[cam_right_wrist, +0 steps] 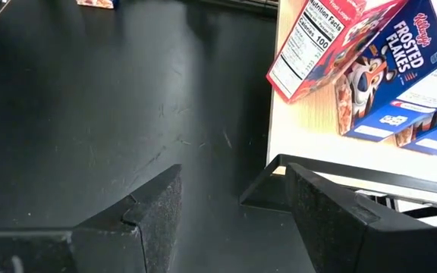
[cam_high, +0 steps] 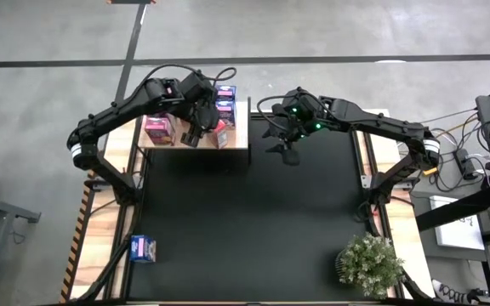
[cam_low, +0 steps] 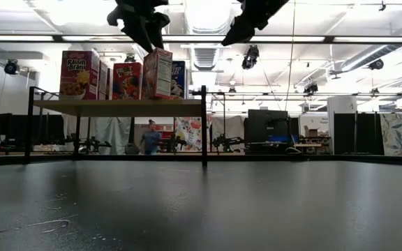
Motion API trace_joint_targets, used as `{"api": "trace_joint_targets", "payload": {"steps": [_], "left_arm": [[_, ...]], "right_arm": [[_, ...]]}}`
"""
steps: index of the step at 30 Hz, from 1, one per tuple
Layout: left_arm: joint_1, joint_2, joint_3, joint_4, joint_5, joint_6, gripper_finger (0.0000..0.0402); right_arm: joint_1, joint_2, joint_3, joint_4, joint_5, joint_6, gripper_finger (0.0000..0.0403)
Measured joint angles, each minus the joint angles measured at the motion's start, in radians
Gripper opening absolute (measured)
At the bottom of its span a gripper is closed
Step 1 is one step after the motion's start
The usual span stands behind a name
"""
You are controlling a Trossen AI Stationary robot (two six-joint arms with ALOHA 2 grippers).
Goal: Stack cereal on shelf
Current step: Align the red cereal box with the other red cereal box on the shelf
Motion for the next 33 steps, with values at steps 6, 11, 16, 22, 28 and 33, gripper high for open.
{"api": "trace_joint_targets", "payload": {"steps": [6, 11, 16, 22, 28, 33], "left_arm": [[0.015, 0.007, -0.003, 0.006, 0.001, -0.002, 0.0223], [0.014, 0.029, -0.003, 0.03, 0.04, -0.043, 0.0223], [0.014, 0.045, -0.002, 0.035, 0.047, -0.063, 0.0223], [0.013, 0.041, -0.002, 0.022, 0.085, -0.103, 0.0223], [0.01, 0.032, -0.001, 0.008, 0.104, -0.169, 0.0223], [0.009, 0.032, -0.001, 0.008, 0.103, -0.27, 0.0223]], "right_arm": [[0.0, 0.0, 0.0, 0.0, 0.0, -0.003, 0.0219], [0.0, 0.0, 0.0, -0.005, 0.0, -0.003, 0.0219], [0.0, 0.001, 0.0, -0.009, 0.0, -0.002, 0.0219], [0.0, 0.001, -0.002, -0.018, 0.0, -0.001, 0.0219], [0.0, 0.002, -0.002, -0.021, 0.0, 0.0, 0.0219], [0.0, 0.002, -0.002, -0.021, 0.0, 0.0, 0.0219]]}}
